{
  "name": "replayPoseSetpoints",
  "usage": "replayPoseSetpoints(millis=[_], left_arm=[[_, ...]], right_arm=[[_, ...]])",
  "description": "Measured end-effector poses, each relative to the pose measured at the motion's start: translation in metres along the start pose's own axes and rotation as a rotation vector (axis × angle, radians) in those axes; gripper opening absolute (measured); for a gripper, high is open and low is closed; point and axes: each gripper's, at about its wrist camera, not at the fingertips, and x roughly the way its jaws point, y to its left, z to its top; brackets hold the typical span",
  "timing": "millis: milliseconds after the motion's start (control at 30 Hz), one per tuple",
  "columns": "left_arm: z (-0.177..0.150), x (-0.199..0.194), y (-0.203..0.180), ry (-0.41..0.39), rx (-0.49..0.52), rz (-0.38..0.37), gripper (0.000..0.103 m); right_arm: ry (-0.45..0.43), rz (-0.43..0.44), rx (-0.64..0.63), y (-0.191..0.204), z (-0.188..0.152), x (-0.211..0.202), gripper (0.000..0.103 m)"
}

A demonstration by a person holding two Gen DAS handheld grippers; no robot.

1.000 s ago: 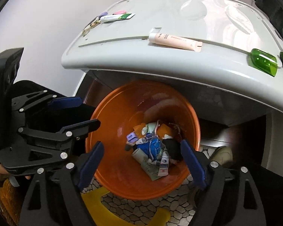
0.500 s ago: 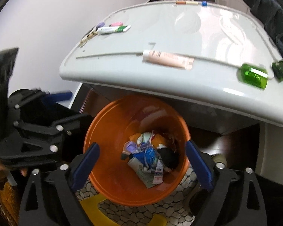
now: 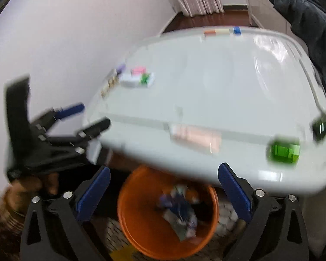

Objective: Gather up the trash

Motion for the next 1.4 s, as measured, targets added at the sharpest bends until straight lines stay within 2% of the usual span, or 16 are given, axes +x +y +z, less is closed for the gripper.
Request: replayPoseSetpoints(millis=[100,200,300,433,533,700,833,900,1167,1400], left_arm=[[0.031,0.002,0.010,-0.042,-0.028,0.021,0.091],[0.061,0.007,0.015,-0.075,-0.064,0.057,0.091],[0.086,0.012,0.016,-0.110,-0.090,0.078,0.091],[0.113,0.021,0.012,-0.148,-0.104,0.067,0.092],[0.129,0.029,0.007,-0.162,-0.108,0.038,0.092],[0.140,0.043,0.004,-0.174,-0.136,-0.010,0.092],[0.140,0.054,0.004,-0.133,-0.167,-0.009,0.092],[0.138,0.051,0.003,-0.136,-0.163,0.005,0.092],[0.136,0.023,0.000,-0.253,-0.141,0.093,0.092],[0.138,0.024,0.004,-0.250,-0.163,0.074,0.092]], right_arm=[[-0.083,-0.039,-0.016,0.001,0.041,-0.011,0.098],[-0.165,-0.133,-0.064,0.006,0.086,-0.013,0.098],[-0.214,-0.218,-0.129,0.014,0.113,-0.006,0.098],[-0.312,-0.386,-0.231,0.021,0.122,-0.002,0.098],[-0.345,-0.446,-0.238,0.013,0.118,0.001,0.098],[-0.345,-0.442,-0.130,-0.021,0.120,-0.005,0.098],[-0.325,-0.433,-0.051,-0.037,0.123,-0.005,0.098],[-0.314,-0.413,-0.039,-0.039,0.123,-0.006,0.098],[-0.357,-0.548,-0.190,-0.012,0.113,-0.010,0.098],[-0.345,-0.521,-0.198,-0.010,0.112,-0.006,0.098]])
